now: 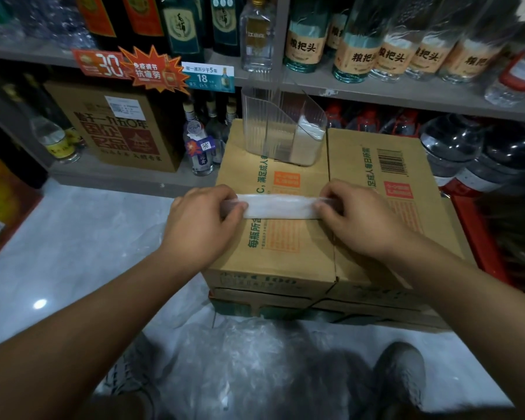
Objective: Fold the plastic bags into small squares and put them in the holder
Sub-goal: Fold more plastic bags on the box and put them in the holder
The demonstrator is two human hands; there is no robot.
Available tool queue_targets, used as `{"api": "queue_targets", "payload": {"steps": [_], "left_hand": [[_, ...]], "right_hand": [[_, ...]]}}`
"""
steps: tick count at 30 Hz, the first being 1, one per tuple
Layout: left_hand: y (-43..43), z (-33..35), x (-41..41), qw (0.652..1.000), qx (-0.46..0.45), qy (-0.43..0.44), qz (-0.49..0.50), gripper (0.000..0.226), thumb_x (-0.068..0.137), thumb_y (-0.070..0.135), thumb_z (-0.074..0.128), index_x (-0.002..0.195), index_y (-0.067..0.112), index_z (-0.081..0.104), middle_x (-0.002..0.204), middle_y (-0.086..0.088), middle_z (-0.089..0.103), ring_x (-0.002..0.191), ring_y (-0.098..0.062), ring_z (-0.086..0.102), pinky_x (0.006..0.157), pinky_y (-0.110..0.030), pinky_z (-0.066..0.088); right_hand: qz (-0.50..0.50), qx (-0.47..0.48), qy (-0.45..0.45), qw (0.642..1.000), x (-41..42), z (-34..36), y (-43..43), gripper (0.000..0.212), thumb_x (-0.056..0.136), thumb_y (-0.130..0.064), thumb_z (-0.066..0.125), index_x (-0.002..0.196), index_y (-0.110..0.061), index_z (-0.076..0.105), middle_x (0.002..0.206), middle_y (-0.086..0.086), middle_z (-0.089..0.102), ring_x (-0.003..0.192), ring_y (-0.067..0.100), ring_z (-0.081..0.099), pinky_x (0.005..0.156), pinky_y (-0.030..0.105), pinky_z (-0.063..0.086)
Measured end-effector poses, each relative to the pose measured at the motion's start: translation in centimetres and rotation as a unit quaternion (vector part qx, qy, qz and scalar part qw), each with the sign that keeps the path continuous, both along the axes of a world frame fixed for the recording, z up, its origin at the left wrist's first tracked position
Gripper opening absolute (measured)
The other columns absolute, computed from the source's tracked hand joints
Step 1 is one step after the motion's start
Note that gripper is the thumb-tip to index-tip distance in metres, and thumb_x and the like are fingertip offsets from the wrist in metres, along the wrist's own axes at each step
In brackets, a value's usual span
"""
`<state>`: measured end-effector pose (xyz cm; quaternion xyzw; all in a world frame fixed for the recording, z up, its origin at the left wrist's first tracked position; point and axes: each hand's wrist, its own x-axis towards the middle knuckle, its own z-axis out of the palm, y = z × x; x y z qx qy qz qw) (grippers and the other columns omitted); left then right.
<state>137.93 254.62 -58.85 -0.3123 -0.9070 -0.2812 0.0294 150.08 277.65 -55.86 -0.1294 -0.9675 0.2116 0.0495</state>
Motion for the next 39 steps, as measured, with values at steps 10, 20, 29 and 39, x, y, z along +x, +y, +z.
{"api": "queue_targets", "payload": {"steps": [10, 20, 29, 39], "left_hand": [[0.9, 0.5, -1.0, 0.998, -0.038, -0.007, 0.056, 0.023, 0.096, 0.037, 0.061, 0.114, 0.023, 0.061, 0.105, -0.002, 0.068, 0.102, -0.029, 0.061, 0.086, -0.041, 0.046], [1.9, -1.3, 0.0, 0.960, -0.215, -0.001, -0.178, 0.070, 0.104, 0.054, 0.015, 0.162, 0.020, -0.003, 0.170, 0.001, -0.009, 0.154, -0.011, -0.016, 0.126, -0.039, -0.010], [2.2, -1.2, 0.3, 0.947, -0.272, 0.002, -0.170, 0.089, 0.084, 0.066, -0.014, 0.160, 0.019, -0.013, 0.167, 0.001, -0.021, 0.152, -0.011, -0.025, 0.125, -0.044, -0.011], [2.0, -1.6, 0.2, 0.949, -0.271, 0.004, -0.162, 0.087, 0.088, 0.068, -0.010, 0.160, 0.018, -0.014, 0.168, 0.001, -0.021, 0.152, -0.011, -0.024, 0.125, -0.044, -0.011]], "right_hand": [[-0.099, 0.025, -0.014, 0.995, -1.7, -1.0, 0.1, 0.015, 0.098, -0.032, 0.056, 0.088, -0.024, 0.062, 0.079, -0.005, 0.062, 0.080, 0.025, 0.060, 0.072, 0.032, 0.037], [-0.077, 0.086, -0.022, 0.993, -1.9, -0.5, -0.5, 0.013, 0.100, -0.029, 0.052, 0.092, -0.023, 0.060, 0.081, 0.000, 0.066, 0.079, 0.028, 0.061, 0.079, 0.035, 0.041], [0.069, 0.156, -0.040, 0.985, -0.9, 0.0, -4.0, 0.059, 0.102, -0.044, 0.031, 0.155, -0.020, 0.030, 0.165, 0.007, 0.021, 0.153, 0.025, 0.013, 0.123, 0.040, 0.011], [0.109, 0.141, -0.182, 0.967, 0.5, -2.7, -3.0, 0.085, 0.091, -0.067, -0.002, 0.159, -0.016, -0.014, 0.165, 0.000, -0.025, 0.150, 0.013, -0.028, 0.125, 0.038, -0.012]]}}
